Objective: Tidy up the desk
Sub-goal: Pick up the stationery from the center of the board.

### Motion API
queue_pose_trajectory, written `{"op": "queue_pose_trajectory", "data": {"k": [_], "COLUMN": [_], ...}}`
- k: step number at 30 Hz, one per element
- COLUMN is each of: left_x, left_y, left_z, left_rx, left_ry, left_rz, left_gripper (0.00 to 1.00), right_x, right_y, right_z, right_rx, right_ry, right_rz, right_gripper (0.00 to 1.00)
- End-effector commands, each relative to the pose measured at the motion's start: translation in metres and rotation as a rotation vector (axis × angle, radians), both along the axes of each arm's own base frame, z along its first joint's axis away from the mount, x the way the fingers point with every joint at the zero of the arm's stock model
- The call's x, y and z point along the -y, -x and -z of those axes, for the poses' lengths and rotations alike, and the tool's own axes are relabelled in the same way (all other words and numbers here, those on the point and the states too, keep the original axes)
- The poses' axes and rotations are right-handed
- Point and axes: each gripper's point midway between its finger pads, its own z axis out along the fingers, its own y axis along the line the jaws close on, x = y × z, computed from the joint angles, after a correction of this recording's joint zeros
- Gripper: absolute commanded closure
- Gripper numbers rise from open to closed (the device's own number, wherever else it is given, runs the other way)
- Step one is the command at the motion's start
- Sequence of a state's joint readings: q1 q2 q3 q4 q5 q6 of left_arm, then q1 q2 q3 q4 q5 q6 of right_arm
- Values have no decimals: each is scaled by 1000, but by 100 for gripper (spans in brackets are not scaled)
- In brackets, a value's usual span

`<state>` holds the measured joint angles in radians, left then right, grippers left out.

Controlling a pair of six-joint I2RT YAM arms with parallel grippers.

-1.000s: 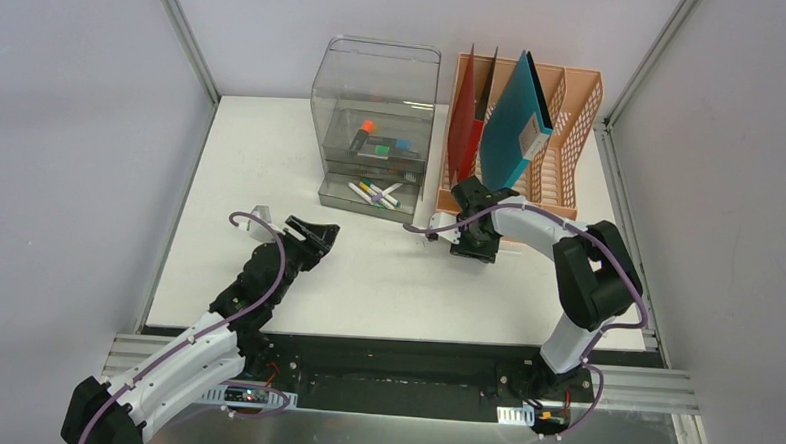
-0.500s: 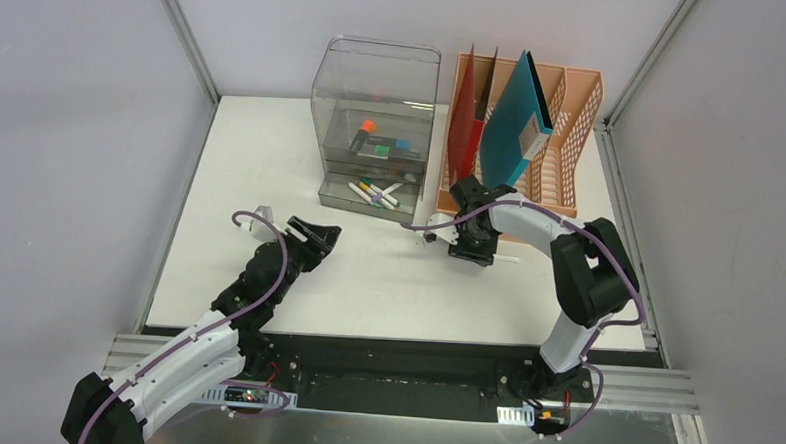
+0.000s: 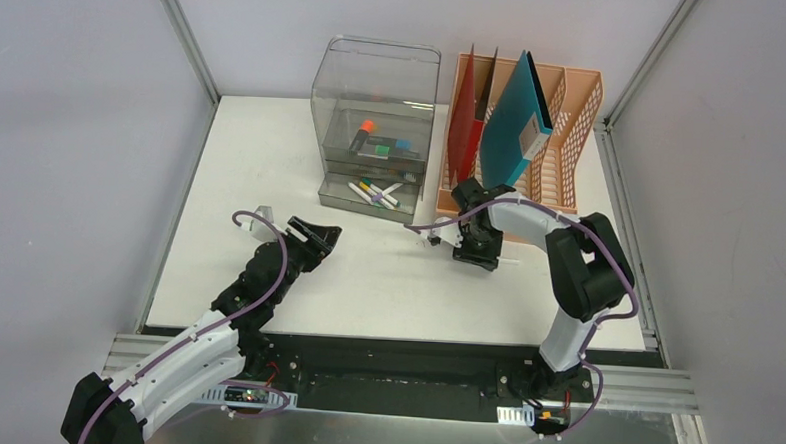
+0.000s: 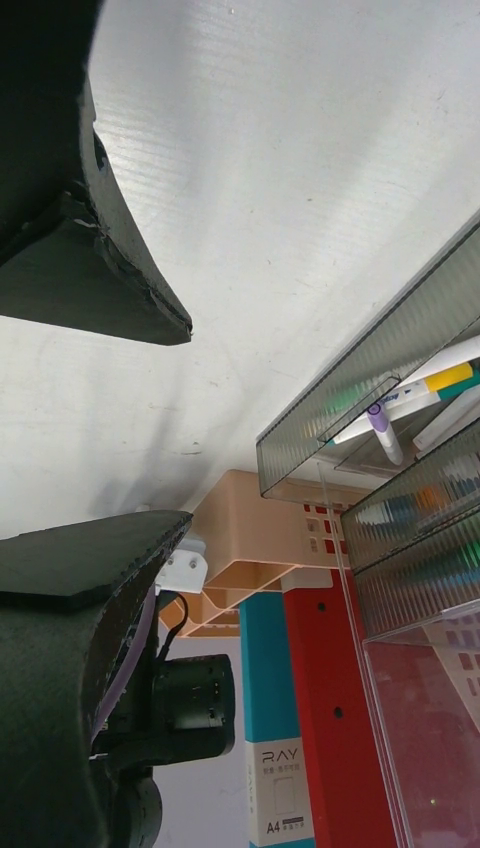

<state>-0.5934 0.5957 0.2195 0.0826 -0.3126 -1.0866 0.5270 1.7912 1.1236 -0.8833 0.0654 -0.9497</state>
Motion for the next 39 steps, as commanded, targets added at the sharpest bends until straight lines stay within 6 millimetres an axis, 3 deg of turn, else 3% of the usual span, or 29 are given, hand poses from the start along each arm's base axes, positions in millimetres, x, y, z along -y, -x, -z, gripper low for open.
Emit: {"op": "queue_pose_trajectory", "data": {"k": [1,10,13,18,26,32,39], "left_x": [4,18,26,35,58,89,125], "left_y": [-5,-5,-4,-1,11,26,39], "left_z": [-20,-17,-20,-25,-34,-48,-62], "left_rx": [40,43,81,126,218,329,439], "left_ry": [44,61,63,65,84,98,88], "left_rz": [5,73,119,185,338,551,741], "left_gripper": [37,38,38,38,34,27,23], "right_x": [15,9,0,-8,-27,-48,-89], "right_y": [7,15,19,21,23,22,27], "right_z": [5,4,1,-4,-21,-50,-110], "right_rx": [-52,-106,-140,-157,-177,-208,-306], "right_ry": [52,16,-31,-76,-189,-375,-732], "right_rz": [10,36,46,59,88,167,250], "right_gripper": [58,73,86,97,100,100,100]}}
